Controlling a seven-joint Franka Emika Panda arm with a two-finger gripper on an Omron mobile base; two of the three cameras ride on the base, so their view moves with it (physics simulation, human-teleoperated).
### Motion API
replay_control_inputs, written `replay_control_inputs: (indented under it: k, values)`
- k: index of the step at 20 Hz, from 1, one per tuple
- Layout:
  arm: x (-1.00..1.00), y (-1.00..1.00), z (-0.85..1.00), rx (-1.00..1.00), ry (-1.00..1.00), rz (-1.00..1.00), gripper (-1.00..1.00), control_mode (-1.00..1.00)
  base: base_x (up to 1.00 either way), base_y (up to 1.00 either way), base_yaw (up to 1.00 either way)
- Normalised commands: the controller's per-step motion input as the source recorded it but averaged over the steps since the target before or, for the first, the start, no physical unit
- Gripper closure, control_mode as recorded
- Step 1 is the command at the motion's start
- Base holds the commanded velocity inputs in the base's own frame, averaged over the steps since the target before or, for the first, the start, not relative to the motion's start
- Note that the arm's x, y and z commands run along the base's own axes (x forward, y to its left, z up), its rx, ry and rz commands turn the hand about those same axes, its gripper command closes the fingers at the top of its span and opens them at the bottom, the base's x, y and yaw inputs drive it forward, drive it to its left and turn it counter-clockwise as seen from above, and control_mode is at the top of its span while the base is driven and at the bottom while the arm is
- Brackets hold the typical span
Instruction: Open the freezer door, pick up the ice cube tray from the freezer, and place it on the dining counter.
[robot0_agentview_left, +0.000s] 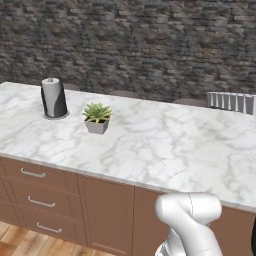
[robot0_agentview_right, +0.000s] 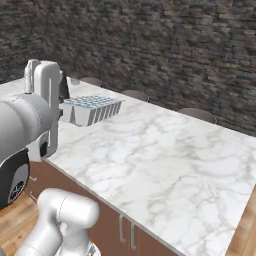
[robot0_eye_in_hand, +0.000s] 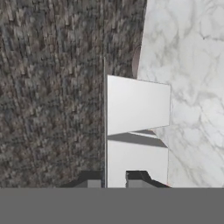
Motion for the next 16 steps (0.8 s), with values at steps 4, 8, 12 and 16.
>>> replay_control_inputs:
  k: [4,8,12,16]
  values:
    - [0.40,-0.57,-0.31,0.00,0.01,0.16,1.00,-1.00,0.00,0.00,0.00]
    - [0.43,-0.81,-0.48,0.00,0.02,0.27,1.00,-1.00,0.00,0.00,0.00]
    - [0.69,-0.59,-0.44,0.00,0.08,0.24,1.00,-1.00,0.00,0.00,0.00]
    - [0.79,-0.41,-0.36,0.00,0.15,0.18,1.00,-1.00,0.00,0.00,0.00]
